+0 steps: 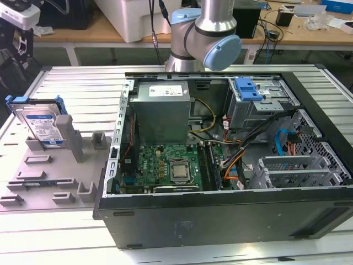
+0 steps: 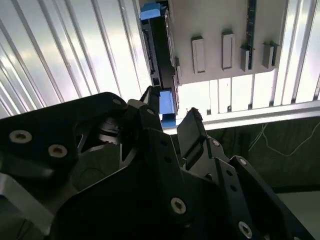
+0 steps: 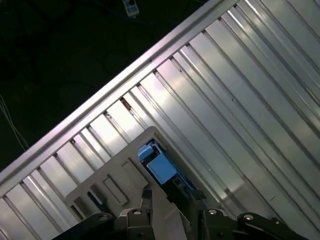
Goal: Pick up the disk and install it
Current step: 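Pick up the disk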
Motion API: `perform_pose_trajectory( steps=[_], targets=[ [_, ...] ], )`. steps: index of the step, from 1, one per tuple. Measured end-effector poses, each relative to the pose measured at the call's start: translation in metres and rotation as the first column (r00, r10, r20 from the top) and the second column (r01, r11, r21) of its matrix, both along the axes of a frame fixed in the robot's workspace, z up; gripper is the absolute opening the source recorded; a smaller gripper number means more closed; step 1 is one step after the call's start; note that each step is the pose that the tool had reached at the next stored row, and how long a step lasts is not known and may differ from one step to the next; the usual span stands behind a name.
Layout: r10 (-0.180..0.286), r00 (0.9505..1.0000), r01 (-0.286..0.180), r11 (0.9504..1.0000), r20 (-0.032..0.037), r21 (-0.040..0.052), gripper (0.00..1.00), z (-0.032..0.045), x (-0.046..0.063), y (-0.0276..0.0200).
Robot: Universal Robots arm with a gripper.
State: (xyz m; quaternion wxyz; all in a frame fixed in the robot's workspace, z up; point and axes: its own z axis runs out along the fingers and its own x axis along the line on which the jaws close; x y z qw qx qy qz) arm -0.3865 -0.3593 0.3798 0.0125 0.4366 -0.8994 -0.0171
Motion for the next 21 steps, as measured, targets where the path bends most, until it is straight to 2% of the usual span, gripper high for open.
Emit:
perform_pose_trajectory(
  steps=[1, 3, 5, 6, 7, 9, 13, 16, 17, 20, 21],
  targets=[
    [0.039, 0.9992, -0.039, 0.9992, 0.0001, 0.0000, 0.42, -0.0003, 0.0000, 0.0000],
    [0.078, 0.9970, -0.078, 0.9970, 0.0000, 0.0000, 0.42, -0.0005, 0.0000, 0.0000],
    [0.123, 0.9924, -0.123, 0.9924, 0.0001, 0.0000, 0.42, -0.0008, 0.0000, 0.0000],
    [0.151, 0.9885, -0.151, 0.9885, 0.0001, 0.0001, 0.42, -0.0010, 0.0000, 0.0000],
    [0.182, 0.9834, -0.182, 0.9834, 0.0001, 0.0000, 0.42, -0.0013, 0.0000, 0.0000],
    [0.249, 0.9686, -0.249, 0.9686, 0.0000, 0.0000, 0.42, -0.0023, 0.0000, 0.0000],
    [0.325, 0.9458, -0.325, 0.9458, 0.0000, 0.0000, 0.42, -0.0034, 0.0000, 0.0000],
    [0.384, 0.9232, -0.384, 0.9232, -0.0001, -0.0004, 0.42, -0.0039, -0.0001, 0.0001],
    [0.388, 0.9215, -0.388, 0.9215, -0.0001, -0.0004, 0.42, -0.0039, -0.0001, 0.0001],
    [0.389, 0.9211, -0.389, 0.9211, -0.0002, -0.0006, 0.42, -0.0039, 0.0000, 0.0001],
    [0.394, 0.9189, -0.394, 0.9189, -0.0003, -0.0007, 0.42, -0.0039, 0.0000, 0.0001]
  ],
)
